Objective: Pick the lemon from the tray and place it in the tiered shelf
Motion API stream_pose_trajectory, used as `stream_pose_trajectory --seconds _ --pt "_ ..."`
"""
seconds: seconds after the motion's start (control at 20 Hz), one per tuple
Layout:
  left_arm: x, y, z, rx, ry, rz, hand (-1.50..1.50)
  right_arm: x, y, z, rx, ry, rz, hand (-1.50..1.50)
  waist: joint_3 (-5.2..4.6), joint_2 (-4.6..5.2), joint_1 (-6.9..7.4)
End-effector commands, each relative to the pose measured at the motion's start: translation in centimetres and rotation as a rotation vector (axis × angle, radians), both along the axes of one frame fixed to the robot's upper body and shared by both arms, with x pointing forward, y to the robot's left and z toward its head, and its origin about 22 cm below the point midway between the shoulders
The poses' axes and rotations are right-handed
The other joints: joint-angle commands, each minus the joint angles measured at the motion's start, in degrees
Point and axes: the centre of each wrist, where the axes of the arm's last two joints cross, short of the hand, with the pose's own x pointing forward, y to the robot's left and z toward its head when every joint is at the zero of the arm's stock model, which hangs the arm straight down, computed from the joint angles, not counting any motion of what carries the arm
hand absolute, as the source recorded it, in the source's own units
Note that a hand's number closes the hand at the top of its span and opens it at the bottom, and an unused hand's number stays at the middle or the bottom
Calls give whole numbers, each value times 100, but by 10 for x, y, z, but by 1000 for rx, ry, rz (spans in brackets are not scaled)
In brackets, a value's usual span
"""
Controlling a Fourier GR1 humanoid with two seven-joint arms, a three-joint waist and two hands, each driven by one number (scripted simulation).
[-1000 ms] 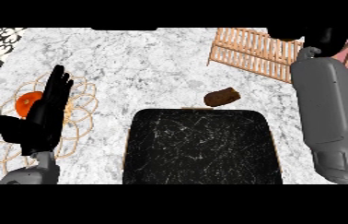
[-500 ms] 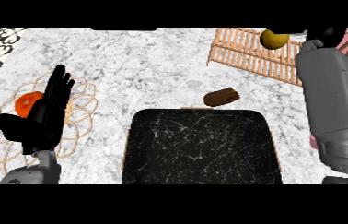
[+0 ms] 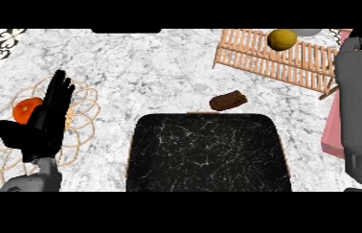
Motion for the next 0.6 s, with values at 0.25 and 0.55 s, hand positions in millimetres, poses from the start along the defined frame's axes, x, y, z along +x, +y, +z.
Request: stream_pose_trajectory --seconds 0.25,0.55 --pt "-1 -12 -3 0 11 8 0 -76 -51 33 116 -11 -157 -150 -1 -41 -151" --pt "-11 5 13 3 1 14 0 -163 -97 46 83 -24 -137 -150 4 -43 -143"
